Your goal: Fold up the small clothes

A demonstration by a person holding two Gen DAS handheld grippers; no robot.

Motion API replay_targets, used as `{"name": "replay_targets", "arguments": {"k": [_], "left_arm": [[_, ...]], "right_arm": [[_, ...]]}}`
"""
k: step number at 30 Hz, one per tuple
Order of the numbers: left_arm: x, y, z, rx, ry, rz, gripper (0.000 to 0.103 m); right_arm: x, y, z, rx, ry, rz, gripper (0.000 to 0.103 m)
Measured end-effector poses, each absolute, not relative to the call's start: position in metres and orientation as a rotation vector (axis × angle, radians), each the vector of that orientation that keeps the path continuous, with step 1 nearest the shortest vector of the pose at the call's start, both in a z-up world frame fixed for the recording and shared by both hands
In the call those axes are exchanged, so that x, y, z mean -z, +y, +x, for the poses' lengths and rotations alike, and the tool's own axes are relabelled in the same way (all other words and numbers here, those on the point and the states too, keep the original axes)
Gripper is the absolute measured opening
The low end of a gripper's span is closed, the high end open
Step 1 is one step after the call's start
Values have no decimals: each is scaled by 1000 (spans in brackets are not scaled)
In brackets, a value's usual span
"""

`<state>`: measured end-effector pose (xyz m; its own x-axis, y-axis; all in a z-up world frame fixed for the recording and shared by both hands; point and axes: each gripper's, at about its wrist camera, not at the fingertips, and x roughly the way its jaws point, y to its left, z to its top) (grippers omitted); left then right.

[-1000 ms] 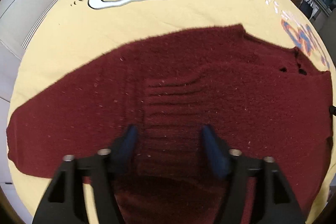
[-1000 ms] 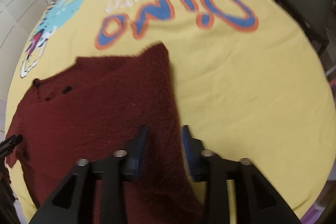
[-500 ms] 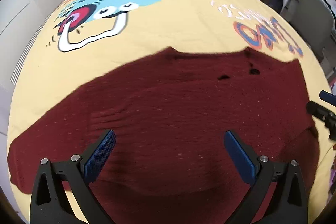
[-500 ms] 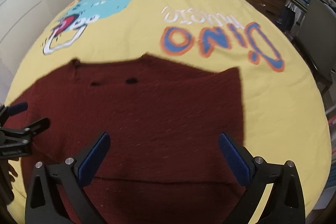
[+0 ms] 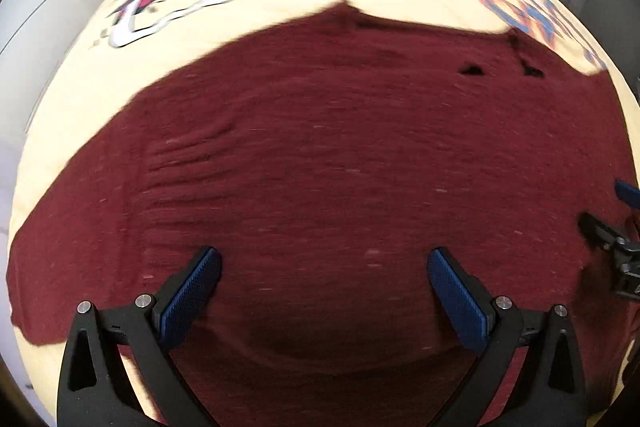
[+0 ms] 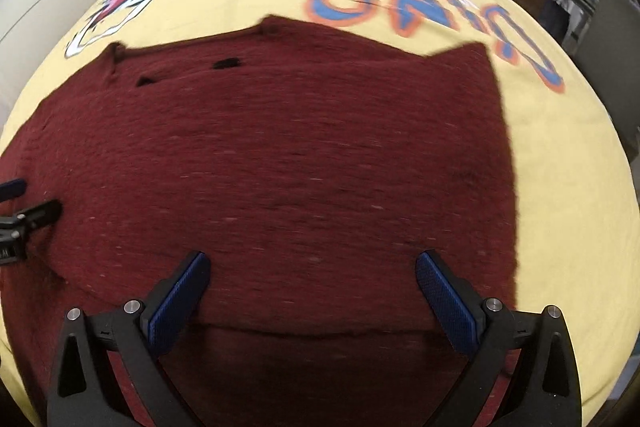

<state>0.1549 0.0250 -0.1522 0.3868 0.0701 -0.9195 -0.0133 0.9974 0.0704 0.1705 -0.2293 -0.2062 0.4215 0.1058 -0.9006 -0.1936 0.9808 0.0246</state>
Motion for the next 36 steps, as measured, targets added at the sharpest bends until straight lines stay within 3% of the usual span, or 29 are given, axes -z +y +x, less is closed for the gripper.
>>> {"name": "replay_targets", "arguments": {"k": [24,36], "left_arm": [[160,54,149,-128,1137,-9,102],[122,68,130,-140,1088,-119,102]], "right_arm": [[206,-245,163,-151,1122,-59,103],[170,-239,144,-168,1066,-78,103]]}}
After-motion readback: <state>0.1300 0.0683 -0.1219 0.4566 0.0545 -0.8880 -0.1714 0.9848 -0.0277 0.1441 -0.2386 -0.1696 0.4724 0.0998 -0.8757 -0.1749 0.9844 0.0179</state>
